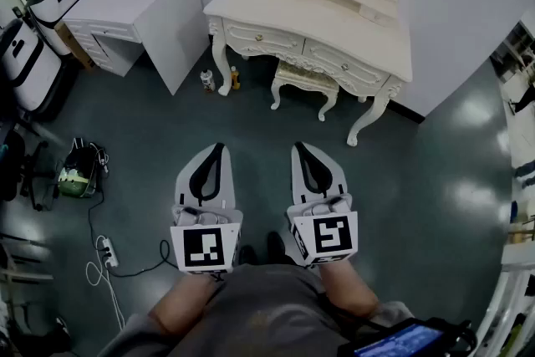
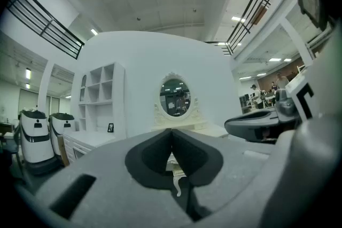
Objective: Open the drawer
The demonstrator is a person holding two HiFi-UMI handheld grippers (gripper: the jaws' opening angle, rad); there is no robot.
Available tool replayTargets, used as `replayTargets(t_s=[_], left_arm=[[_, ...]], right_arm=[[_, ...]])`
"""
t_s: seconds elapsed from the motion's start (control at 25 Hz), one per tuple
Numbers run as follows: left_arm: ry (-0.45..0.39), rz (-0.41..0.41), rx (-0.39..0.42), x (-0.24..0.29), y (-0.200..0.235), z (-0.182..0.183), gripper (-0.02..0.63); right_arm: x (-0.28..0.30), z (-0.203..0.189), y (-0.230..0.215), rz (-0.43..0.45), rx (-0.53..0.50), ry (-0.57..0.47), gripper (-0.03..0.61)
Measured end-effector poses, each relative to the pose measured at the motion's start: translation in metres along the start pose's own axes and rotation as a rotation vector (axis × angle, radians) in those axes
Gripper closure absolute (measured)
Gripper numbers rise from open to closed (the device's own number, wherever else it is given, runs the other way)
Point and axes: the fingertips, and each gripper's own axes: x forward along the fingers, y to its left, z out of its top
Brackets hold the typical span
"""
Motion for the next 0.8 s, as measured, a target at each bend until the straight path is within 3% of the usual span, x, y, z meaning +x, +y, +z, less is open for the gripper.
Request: replayTargets(t_s=[0.44, 0.8], left_arm=[[0.023, 0.038, -0.008, 0.035, -0.023, -0.004, 0.598], [0.032, 0.11, -0.005, 0.057, -0.013, -0.011, 0.598]], right_arm=[[0.017, -0.009, -0.042, 0.041, 0.007, -0.001, 0.565], [0.051, -0.023, -0.065, 0.073, 0.028, 0.012, 0.565]])
